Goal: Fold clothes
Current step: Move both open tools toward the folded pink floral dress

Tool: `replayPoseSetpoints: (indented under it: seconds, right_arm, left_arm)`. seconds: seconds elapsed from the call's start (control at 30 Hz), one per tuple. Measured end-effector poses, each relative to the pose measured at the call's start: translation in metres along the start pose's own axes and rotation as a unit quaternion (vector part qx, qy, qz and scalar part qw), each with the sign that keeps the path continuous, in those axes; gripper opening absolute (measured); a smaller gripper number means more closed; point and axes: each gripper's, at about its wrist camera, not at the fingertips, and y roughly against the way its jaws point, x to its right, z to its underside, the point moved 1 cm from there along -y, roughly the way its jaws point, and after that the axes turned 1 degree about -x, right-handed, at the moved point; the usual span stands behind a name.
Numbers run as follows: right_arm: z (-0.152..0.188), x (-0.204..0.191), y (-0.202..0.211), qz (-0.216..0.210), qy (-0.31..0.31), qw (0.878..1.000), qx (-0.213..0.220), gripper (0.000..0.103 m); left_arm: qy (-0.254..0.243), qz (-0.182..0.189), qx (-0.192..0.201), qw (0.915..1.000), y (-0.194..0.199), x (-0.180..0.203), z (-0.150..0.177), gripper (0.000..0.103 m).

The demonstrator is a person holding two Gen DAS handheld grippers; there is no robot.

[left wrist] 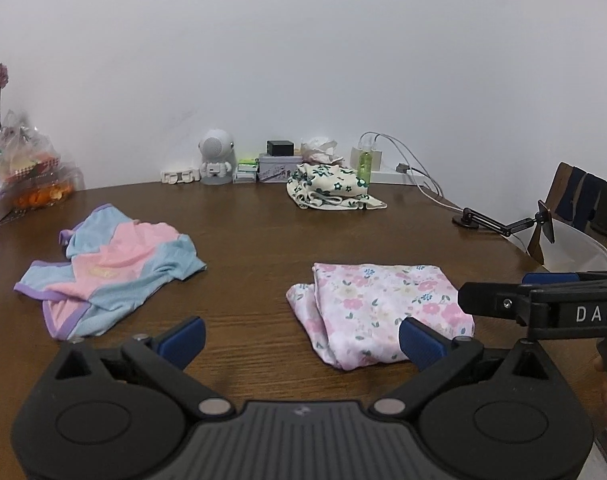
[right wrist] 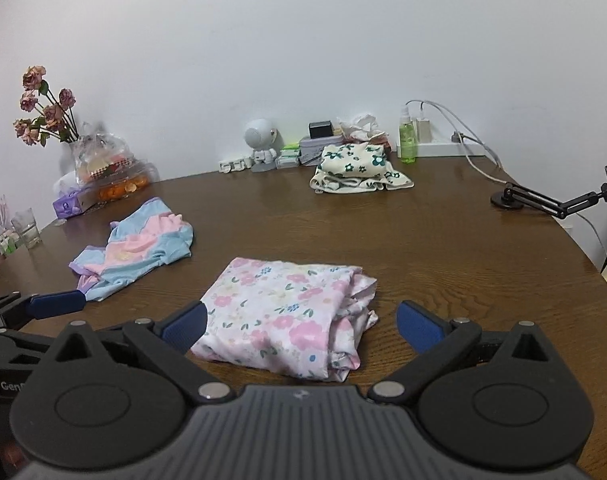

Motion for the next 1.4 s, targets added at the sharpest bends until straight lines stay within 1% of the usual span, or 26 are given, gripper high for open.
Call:
replayPoseSetpoints:
  seconds: [0.23, 0.47, 0.67, 0.83, 0.9, 1.1, 1.2, 1.33, 1.4]
  right_arm:
    - [0.002, 0.002, 0.001, -0.019, -0.012, 1.000, -0.014, 0.103]
    - [0.003, 0.003, -0.002, -0.022, -0.020, 0.999, -0.027, 0.103]
    - [0.001, 0.001, -0.005, -0.018, -0.017, 0.999, -0.038, 0.103]
    - [0.001, -0.003, -0.008, -0.002, -0.003, 0.999, -0.046, 0.103]
    - [0.002, -0.002, -0.010, -0.006, -0.006, 0.999, -0.048, 0.103]
    - [0.001, 0.004, -0.019, -0.006, -0.011, 0.998, -0.054, 0.103]
    - [-0.001, 0.010, -0.025, -0.006, -0.014, 0.998, -0.058, 0.103]
    - [-0.005, 0.023, -0.037, -0.003, -0.027, 0.997, -0.069, 0.103]
    - [-0.007, 0.029, -0.044, -0.008, -0.037, 0.997, -0.073, 0.103]
  left_arm:
    - [0.000, 0.001, 0.000, 1.0000, 0.003, -0.001, 0.001, 0.103]
    - [0.000, 0.001, -0.004, 1.0000, 0.002, -0.001, 0.001, 0.103]
    - [0.009, 0.006, -0.009, 0.9999, -0.001, -0.007, 0.003, 0.103]
    - [0.039, 0.006, -0.019, 0.9991, -0.009, -0.020, 0.002, 0.103]
    - [0.047, 0.002, -0.026, 0.9986, -0.014, -0.023, 0.001, 0.103]
    - [0.040, 0.006, -0.037, 0.9985, -0.024, -0.022, 0.000, 0.103]
    - [0.040, 0.015, -0.048, 0.9980, -0.034, -0.020, -0.005, 0.103]
    - [0.056, 0.043, -0.081, 0.9942, -0.055, -0.022, -0.016, 0.103]
    - [0.064, 0.058, -0.099, 0.9913, -0.067, -0.022, -0.020, 0.103]
